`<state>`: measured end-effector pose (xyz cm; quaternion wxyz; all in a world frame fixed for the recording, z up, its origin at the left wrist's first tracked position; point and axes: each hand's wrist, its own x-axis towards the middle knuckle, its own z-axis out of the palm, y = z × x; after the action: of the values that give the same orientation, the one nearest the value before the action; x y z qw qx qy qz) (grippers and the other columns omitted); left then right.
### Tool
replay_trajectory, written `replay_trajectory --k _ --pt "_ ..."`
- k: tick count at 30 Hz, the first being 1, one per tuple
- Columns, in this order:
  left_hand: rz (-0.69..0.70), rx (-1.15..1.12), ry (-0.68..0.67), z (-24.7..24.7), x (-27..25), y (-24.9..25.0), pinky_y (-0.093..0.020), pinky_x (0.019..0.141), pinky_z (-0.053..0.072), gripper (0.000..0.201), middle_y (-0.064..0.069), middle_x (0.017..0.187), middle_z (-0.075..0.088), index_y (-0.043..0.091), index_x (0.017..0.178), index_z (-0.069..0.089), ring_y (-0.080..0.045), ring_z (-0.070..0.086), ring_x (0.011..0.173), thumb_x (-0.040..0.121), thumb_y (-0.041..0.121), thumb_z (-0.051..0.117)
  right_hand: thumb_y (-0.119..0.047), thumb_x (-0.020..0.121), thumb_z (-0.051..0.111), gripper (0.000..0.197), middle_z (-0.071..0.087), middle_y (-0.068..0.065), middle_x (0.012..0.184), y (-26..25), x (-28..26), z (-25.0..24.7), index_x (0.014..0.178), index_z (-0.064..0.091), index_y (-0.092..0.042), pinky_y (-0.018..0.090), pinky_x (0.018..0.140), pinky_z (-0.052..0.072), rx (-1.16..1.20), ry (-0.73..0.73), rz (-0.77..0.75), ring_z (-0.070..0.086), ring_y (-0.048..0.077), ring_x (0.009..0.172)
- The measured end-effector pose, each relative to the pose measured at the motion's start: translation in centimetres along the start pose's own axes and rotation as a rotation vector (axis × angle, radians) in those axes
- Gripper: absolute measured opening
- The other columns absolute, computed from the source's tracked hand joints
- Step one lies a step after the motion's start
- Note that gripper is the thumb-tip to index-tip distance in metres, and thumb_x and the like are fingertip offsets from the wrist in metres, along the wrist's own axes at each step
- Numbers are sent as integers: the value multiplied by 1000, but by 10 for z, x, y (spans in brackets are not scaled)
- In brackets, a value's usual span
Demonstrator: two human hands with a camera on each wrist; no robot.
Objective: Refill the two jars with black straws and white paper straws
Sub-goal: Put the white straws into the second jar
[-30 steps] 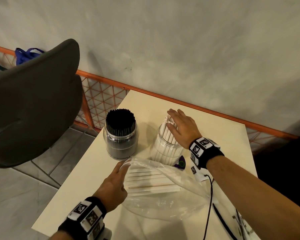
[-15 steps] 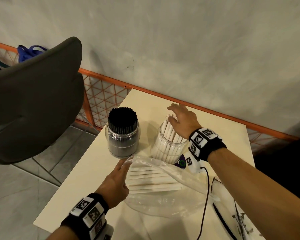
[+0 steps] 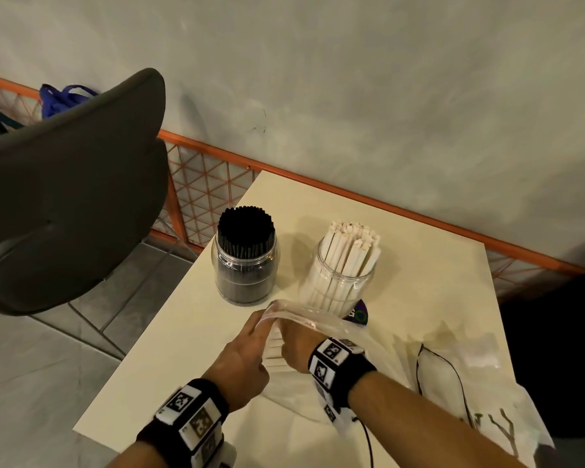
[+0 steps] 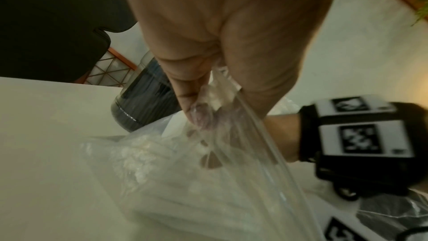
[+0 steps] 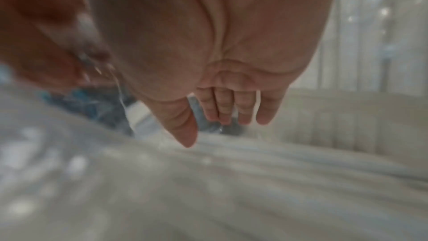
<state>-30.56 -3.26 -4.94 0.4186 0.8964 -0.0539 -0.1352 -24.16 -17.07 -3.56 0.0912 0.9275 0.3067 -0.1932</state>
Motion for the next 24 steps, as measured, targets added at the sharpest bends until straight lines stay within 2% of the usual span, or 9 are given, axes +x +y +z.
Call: replay_trajectory --k 2,4,6,10,12,14,18,20,24 --pt "-4 8 -9 1 -2 2 -16 70 43 91 30 146 13 43 140 16 -13 52 80 70 -8 45 -27 97 50 43 52 9 135 1 13 15 135 43 -9 38 108 34 20 30 5 46 28 128" --pt "24 11 -1 2 -4 1 -24 82 50 90 31 148 11 42 140 17 -13 56 102 71 -7 45 -33 94 54 61 47 12 142 1 24 30 144 31 -8 43 112 32 42 32 -2 44 33 131" --pt "45 11 -1 2 -6 -2 -28 92 50 89 34 146 10 43 140 16 -14 51 120 72 -7 46 -37 90 57 65 50 11 137 -3 31 39 143 26 -13 46 110 36 71 52 -4 49 34 127" --pt "70 34 5 3 -8 -6 -32 90 52 88 48 137 1 46 135 16 -18 54 116 71 -6 45 -36 91 56 57 55 10 131 -10 49 46 138 36 -13 43 108 38 59 -7 -24 53 31 122" --pt "70 32 21 3 -9 -8 -32 92 51 87 47 136 3 46 135 17 -19 54 116 71 -7 44 -39 94 54 56 52 10 137 -9 53 48 140 38 -13 40 112 32 4 -80 -22 47 29 128" --pt "53 30 37 0 -9 -8 -30 96 48 85 41 139 11 42 138 19 -19 52 119 72 -7 44 -42 95 54 50 56 7 132 -6 50 48 136 47 -13 39 110 31 58 -64 2 48 27 127" --pt "-15 36 69 -7 -7 -7 -27 98 44 80 21 150 17 31 141 25 -18 50 121 73 -7 45 -17 98 55 28 62 15 111 1 29 31 124 55 -5 34 86 41 331 -115 58 59 33 113" --pt "-38 52 73 -10 -4 -10 -30 101 44 79 16 151 18 30 141 24 -20 48 123 74 -5 46 -5 98 49 31 60 23 117 2 22 21 129 52 -1 36 78 41 404 -117 46 60 39 109" --pt "-29 50 71 -14 0 -15 -33 100 45 80 16 148 22 31 140 25 -19 48 121 72 -5 47 3 95 48 39 59 22 123 4 4 13 133 53 -6 37 90 46 602 -74 -21 58 38 112"
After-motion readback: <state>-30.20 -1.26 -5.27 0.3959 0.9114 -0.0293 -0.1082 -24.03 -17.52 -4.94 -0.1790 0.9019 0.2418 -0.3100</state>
